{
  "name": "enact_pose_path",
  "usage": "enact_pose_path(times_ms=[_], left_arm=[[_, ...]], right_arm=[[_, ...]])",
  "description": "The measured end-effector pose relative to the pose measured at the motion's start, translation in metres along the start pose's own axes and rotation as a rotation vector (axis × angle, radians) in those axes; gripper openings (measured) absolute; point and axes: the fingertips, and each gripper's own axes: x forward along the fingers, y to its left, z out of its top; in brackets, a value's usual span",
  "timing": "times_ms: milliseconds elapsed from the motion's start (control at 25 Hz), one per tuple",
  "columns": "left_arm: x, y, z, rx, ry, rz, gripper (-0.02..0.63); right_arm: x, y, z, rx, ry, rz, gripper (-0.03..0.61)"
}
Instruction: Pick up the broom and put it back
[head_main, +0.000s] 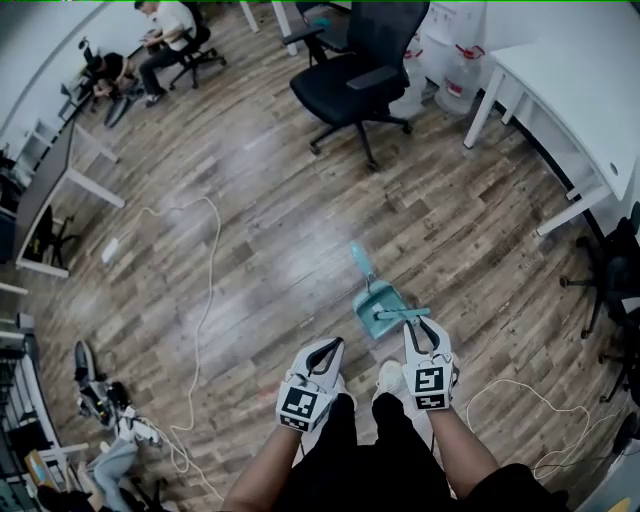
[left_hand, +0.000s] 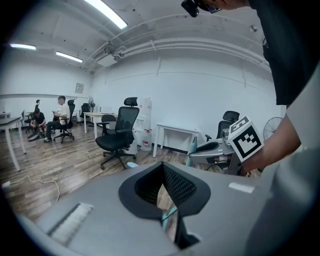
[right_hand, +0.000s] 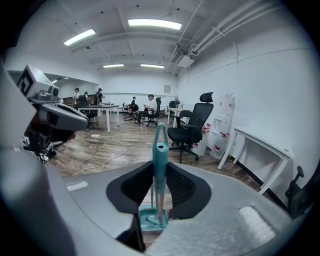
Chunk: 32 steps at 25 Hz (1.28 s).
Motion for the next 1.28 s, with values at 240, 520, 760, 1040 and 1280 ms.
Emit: enact_pose_path(times_ms=[240, 520, 760, 1040, 1280], left_arm=[[0.000, 0.007, 0.036, 0.021, -0.060, 0.022, 0.018], [0.004, 0.011, 0.083, 0.082, -0.134, 0.029, 0.018], [-0.008, 0.026, 0.122, 0.116, -0.195, 0.058, 0.018], [-0.015, 0.033, 0.156, 0.116, -0.266, 0.081, 0.018], [-0.023, 0.031, 0.177, 0.130, -0.296, 0.090, 0.018]], right_arm=[[-0.024, -0.008, 0.045, -0.006, -0.075, 0.009, 0.089], [-0.052, -0.009, 0.103, -0.014, -0.188, 0.020, 0.088], [-0.075, -0.013, 0.167, 0.012, -0.337, 0.006, 0.089], [-0.091, -0.012, 0.220, -0.054, -0.431, 0.046, 0.089], [-0.107, -0.014, 0.253, -0.056, -0.486, 0.062, 0.089]])
